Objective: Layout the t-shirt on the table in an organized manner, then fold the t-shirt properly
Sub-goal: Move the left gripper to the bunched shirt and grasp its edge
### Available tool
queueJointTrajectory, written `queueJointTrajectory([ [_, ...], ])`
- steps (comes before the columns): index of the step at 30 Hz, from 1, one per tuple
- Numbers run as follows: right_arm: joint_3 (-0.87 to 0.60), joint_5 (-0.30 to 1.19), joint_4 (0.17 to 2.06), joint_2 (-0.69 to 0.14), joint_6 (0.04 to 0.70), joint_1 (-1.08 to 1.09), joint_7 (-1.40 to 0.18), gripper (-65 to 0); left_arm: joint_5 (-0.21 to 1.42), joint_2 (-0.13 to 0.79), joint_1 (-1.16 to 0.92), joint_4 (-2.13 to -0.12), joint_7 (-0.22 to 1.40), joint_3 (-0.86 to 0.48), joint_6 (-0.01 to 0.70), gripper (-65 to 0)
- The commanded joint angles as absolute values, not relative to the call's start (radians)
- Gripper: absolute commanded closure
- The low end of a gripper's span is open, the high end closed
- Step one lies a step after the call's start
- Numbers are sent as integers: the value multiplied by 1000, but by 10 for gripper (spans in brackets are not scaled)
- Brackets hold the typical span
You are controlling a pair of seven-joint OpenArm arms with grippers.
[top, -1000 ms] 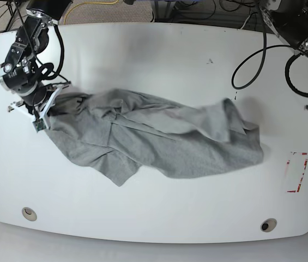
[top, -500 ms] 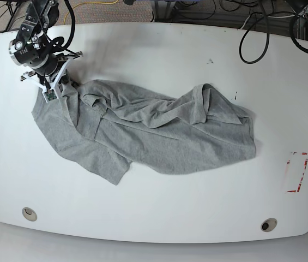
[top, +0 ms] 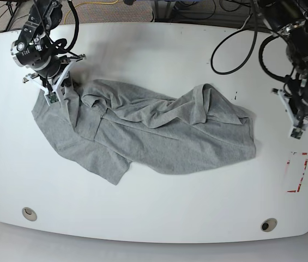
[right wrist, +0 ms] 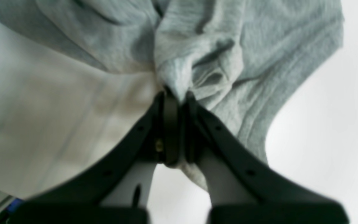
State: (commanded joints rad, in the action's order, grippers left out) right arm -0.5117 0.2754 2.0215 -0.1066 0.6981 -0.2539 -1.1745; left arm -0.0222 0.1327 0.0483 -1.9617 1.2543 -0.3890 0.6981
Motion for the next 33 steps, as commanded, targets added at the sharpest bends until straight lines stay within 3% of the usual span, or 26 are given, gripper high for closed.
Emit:
queueJointTrajectory([
  [4, -510, 275, 2022, -107, 698, -240, -1175, 0, -22, 50, 68, -1962, 1256, -289, 698, -369],
  [6, -510, 275, 2022, -107, 698, -231, -1175, 0, -22, 21, 73, -1962, 1256, -255, 698, -394],
  [16, -512, 275, 2022, -107, 698, -216, -1175, 0, -27, -110, 76, -1871, 1256, -166, 698, -396],
  [23, -515, 275, 2022, -107, 698, -205, -1175, 0, -21, -120, 76, -1750, 1251, -166, 698, -396],
  [33, -513, 275, 2022, -107, 698, -203, -1175, 0, 36, -124, 76, -1727, 1256, -166, 698, -396],
])
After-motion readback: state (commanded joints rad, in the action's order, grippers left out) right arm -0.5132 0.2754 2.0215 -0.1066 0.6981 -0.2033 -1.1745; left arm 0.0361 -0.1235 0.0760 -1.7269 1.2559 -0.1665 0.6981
